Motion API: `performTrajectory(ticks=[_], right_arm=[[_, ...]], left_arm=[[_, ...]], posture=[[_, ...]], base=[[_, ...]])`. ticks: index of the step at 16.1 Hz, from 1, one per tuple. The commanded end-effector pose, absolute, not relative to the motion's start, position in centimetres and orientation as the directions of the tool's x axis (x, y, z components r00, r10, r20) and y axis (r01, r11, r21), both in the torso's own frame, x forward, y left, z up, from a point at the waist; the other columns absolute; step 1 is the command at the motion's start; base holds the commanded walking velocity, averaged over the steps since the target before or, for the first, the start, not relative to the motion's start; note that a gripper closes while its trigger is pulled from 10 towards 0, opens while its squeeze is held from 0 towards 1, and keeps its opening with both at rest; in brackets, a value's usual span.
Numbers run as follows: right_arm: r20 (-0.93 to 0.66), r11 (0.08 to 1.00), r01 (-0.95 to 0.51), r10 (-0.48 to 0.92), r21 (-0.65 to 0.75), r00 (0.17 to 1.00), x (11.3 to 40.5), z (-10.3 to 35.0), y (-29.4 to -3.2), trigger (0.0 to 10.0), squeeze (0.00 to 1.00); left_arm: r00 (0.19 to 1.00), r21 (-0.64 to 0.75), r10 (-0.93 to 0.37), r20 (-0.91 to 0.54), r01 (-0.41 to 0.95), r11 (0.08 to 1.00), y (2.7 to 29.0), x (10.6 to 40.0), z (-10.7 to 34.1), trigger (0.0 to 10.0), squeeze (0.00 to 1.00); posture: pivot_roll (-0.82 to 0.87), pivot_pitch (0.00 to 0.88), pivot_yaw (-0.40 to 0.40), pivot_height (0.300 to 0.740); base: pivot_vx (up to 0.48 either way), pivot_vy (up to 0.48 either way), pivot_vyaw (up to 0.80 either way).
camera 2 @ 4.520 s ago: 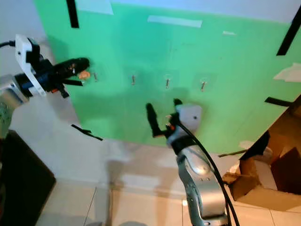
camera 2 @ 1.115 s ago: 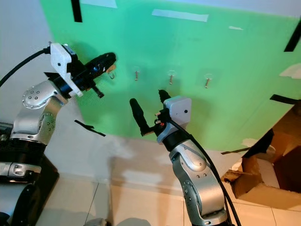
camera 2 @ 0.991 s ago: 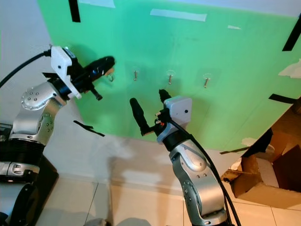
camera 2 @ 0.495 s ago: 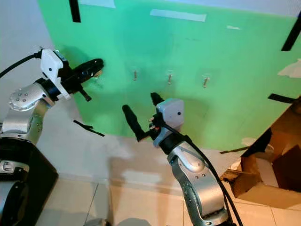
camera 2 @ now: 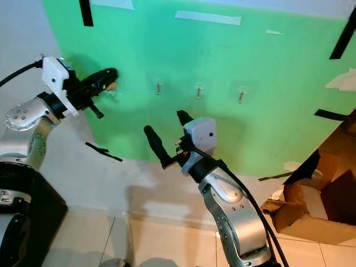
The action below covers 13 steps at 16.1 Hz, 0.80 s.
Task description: Hang keys on a hook
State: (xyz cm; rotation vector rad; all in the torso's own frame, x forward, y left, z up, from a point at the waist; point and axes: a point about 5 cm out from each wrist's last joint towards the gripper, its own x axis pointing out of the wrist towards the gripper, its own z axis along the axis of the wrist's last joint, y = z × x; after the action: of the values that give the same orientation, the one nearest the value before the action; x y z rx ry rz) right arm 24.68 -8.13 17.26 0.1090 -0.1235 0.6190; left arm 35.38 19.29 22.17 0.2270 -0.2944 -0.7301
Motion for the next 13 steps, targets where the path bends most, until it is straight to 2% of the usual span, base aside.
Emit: performTrajectory(ticks=[1, 5, 9, 13], right_arm=[[0.147, 0.806, -0.59, 0.578, 0.053, 0.803, 24.7, 17.5, -8.0, 10.0, 0.0], [0.146, 0.804, -0.593, 0.581, 0.05, 0.801, 24.7, 17.4, -7.9, 10.0, 0.0], [0.143, 0.804, -0.593, 0.582, 0.046, 0.8, 24.7, 17.4, -8.0, 10.0, 0.0], [0.141, 0.802, -0.595, 0.585, 0.047, 0.799, 24.6, 17.4, -8.0, 10.0, 0.0]], left_arm=[[0.756, 0.286, -0.605, 0.252, 0.539, 0.792, 21.3, 35.2, 23.6, 10.0, 0.0], [0.768, 0.223, -0.577, 0.277, 0.533, 0.816, 21.3, 34.9, 23.2, 10.0, 0.0], [0.789, 0.115, -0.498, 0.361, 0.492, 0.863, 21.5, 35.3, 24.3, 10.0, 0.0], [0.764, 0.145, -0.535, 0.36, 0.521, 0.841, 21.0, 35.2, 25.0, 10.0, 0.0]], posture=[[0.03, 0.0, -0.014, 0.74], [0.03, 0.0, -0.019, 0.74], [0.03, 0.0, -0.023, 0.74], [0.03, 0.0, -0.02, 0.74]], base=[[0.0, 0.0, 0.0], [0.0, 0.0, 0.0], [0.0, 0.0, 0.0], [0.0, 0.0, 0.0]])
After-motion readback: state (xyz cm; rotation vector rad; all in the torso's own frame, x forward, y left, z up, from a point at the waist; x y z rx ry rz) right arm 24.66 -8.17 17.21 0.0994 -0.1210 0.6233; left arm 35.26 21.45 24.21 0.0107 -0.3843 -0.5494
